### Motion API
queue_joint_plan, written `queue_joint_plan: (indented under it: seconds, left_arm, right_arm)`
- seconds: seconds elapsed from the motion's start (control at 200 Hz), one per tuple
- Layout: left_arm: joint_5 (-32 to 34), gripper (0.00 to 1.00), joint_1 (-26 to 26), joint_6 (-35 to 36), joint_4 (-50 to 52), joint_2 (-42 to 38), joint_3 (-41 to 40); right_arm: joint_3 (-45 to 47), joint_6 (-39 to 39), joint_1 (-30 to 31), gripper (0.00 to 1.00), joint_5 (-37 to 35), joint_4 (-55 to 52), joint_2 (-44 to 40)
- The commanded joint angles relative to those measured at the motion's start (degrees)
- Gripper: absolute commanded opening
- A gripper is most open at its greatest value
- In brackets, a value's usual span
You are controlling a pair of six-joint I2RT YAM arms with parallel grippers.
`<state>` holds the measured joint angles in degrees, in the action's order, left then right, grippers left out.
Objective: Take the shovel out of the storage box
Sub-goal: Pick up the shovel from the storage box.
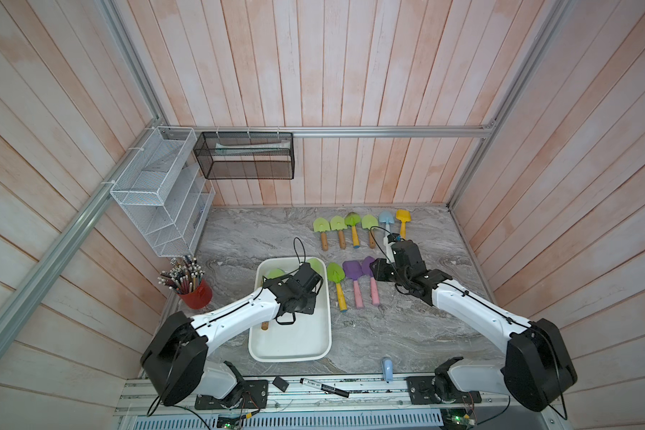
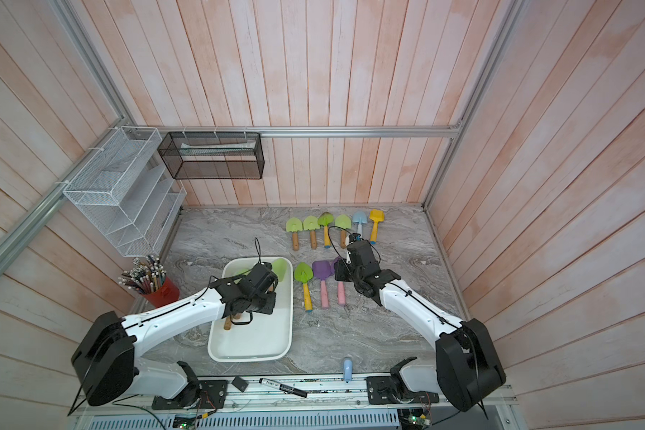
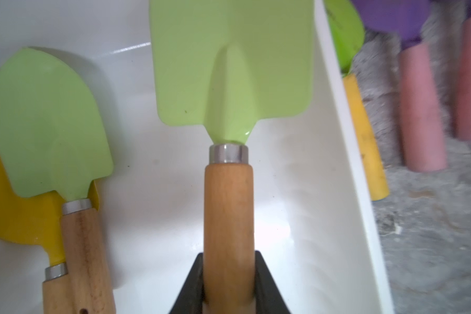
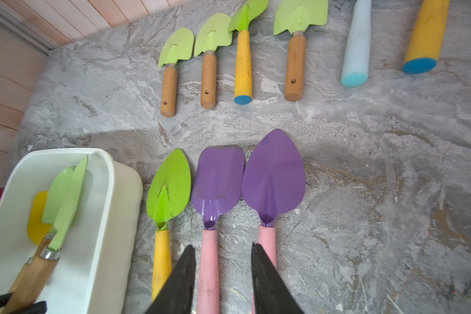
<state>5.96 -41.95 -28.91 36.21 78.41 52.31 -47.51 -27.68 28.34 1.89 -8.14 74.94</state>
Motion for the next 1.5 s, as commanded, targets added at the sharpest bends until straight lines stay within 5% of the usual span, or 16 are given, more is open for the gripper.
queue_joint_plan:
  seconds: [0.0, 0.335, 0.52, 0.955, 1.495]
  left_arm:
    - [-10.59, 0.05, 5.12, 0.43, -4.16, -5.33, -0.89]
    - [-40.76, 0.05, 20.92, -6.00, -20.97, -15.74, -9.79]
    - [-52.49, 0.05, 24.79, -14.83, -35.03, -18.22, -15.86]
    - [-58.68, 0.05, 24.92, -27.70, -54.84, -17.77, -21.53]
    - [-58.29, 0.05, 21.29, -30.41, -61.05, -14.52, -21.73]
  right_arm:
    - [0.42, -1.39, 0.65, 0.39, 4.95, 3.39, -2.04]
    - [1.41, -7.57, 2.51, 0.45, 20.89, 18.72, -3.19]
    - [1.41, -13.62, 3.52, 0.48, 31.28, 30.68, 0.40]
    - [-0.92, -22.43, 9.59, 0.52, 38.96, 45.61, 10.21]
    - [-3.95, -33.22, 11.72, 0.51, 43.13, 60.68, 19.39]
